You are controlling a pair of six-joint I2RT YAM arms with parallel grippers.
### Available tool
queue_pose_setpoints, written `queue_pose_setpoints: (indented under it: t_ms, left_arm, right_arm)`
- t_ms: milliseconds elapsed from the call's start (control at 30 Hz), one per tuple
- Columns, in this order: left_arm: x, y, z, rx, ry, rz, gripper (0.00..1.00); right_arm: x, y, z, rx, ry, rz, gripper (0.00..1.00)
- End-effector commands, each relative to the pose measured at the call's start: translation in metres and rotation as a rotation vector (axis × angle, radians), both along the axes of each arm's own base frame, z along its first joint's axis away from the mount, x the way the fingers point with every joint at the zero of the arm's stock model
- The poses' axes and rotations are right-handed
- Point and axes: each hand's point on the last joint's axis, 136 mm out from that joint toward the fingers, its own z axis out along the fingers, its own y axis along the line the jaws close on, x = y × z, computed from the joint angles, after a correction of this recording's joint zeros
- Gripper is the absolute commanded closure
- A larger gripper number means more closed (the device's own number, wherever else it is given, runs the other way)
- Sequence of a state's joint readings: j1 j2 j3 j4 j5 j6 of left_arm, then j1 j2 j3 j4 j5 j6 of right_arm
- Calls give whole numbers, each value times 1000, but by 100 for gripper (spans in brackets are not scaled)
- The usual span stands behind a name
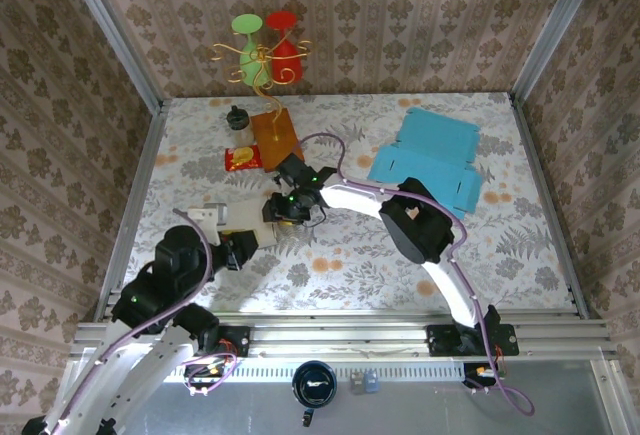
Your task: Fold the paper box
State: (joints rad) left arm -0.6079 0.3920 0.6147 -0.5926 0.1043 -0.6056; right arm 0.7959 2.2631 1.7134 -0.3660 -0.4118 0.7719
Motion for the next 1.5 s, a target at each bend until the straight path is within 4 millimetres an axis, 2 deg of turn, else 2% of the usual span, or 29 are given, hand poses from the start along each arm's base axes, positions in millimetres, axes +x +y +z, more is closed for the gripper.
queue_pose_setpoints:
  t_ms: [0,100,200,367,467,533,667,867,1000,1100,1167,1300,1467]
  left_arm:
    - [13,-18,9,-34,-31,-44,60]
    - [29,-36,6,-57,-11,-62,61]
    - [49,-57,5,-86,7,-84,61]
    - [80,-105,-5,-92,40,-140,62]
    - [95,-139,-15,-92,79,-186,62]
    - [105,-160,-21,-104,108,-207,63]
    - [126,-196,-25,-147,140,-223,65]
    - [145,-228,-31,-170,170,-234,67]
    - [150,-234,-38,-187,194,-216,67]
    - [152,-234,-43,-188,210,-202,67]
    - [153,-233,-47,-187,222,-190,67]
    - [154,-228,-56,-188,256,-157,67]
    - [154,-210,-71,-197,304,-87,67]
  right_arm:
    - [17,-27,61,53,-97,-86,54]
    - [25,-66,82,67,-125,-159,54]
    - [34,-117,97,86,-130,-271,55]
    - [56,-235,111,112,-111,-571,55]
    - [69,-302,97,95,-24,-771,53]
    - [79,-332,86,88,21,-855,53]
    - [102,-367,59,105,107,-966,53]
    - [127,-382,20,102,193,-1023,53]
    - [124,-375,-11,66,282,-989,54]
    - [116,-361,-26,35,324,-923,54]
    - [110,-346,-32,9,338,-845,54]
    - [93,-315,-37,-46,343,-700,55]
    - [72,-282,-38,-86,324,-557,55]
